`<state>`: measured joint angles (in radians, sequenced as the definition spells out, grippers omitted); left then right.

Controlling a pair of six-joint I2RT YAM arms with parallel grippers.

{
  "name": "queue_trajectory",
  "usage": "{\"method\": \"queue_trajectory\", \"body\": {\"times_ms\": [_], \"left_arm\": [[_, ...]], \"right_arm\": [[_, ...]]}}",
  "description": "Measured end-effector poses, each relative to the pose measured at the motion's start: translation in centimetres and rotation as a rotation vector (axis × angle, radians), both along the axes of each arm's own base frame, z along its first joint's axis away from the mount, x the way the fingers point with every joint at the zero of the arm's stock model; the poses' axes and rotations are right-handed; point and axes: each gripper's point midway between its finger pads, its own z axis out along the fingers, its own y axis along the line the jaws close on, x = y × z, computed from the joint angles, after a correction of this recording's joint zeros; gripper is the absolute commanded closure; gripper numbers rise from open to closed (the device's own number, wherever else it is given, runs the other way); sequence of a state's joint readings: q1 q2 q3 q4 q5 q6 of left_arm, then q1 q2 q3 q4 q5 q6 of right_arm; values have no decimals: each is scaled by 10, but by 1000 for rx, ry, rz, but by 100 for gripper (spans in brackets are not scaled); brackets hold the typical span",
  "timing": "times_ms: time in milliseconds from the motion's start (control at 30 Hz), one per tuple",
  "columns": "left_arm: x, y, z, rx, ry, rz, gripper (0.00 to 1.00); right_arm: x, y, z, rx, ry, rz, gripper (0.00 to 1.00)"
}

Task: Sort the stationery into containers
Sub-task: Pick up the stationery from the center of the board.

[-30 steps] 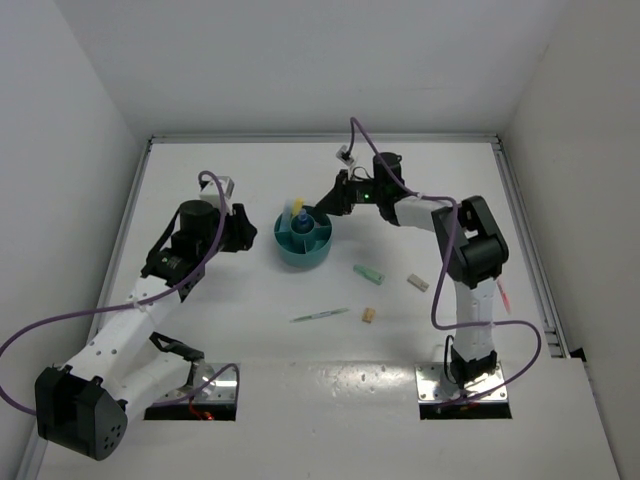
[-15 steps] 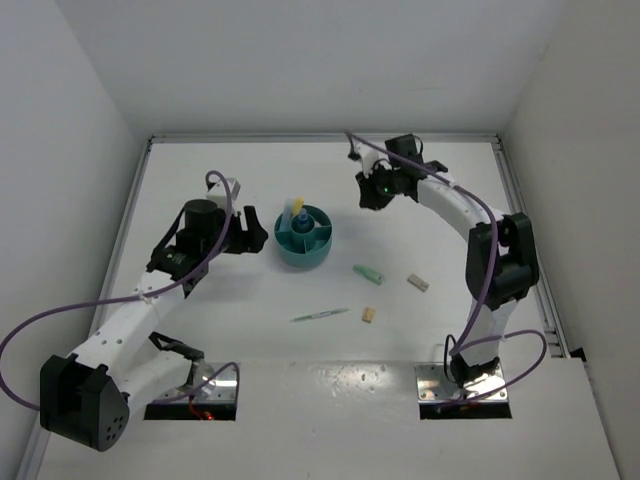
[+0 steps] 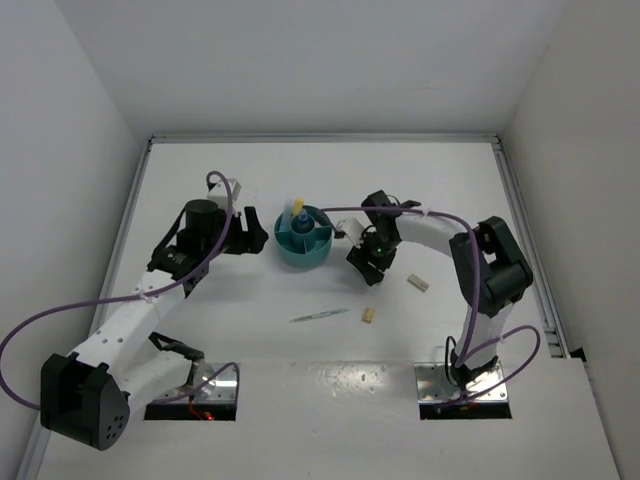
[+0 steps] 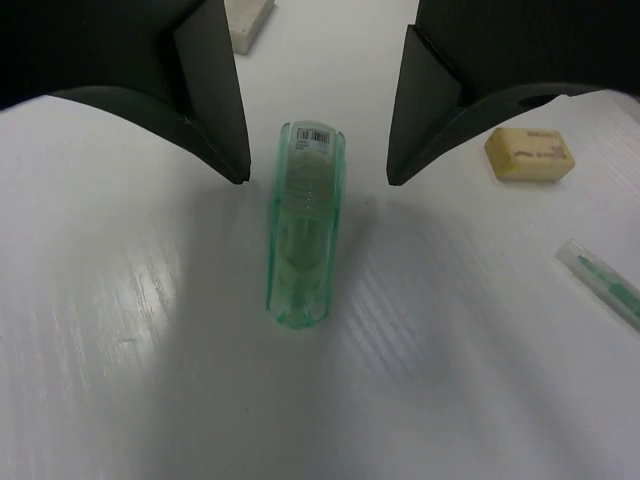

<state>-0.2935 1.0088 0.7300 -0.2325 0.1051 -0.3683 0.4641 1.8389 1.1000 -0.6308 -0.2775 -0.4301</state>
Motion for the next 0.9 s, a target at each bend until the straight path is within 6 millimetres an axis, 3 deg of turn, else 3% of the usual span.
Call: {"method": "queue_trajectory", "body": {"times_ms": [433,500,700,900], "left_arm": [[-1,0,-1,2,6,0,23],[-1,0,-1,2,6,0,23],[-1,0,-1,2,6,0,23],[-1,0,-1,2,7,0,23]], "right_arm": [[15,8,-11,-104,-126,12,44],[15,9,-11,-106,-131,16,49],[12,13,-11,-94,-116,20,100],[17,10,-1,-79,-140,1,100]]}}
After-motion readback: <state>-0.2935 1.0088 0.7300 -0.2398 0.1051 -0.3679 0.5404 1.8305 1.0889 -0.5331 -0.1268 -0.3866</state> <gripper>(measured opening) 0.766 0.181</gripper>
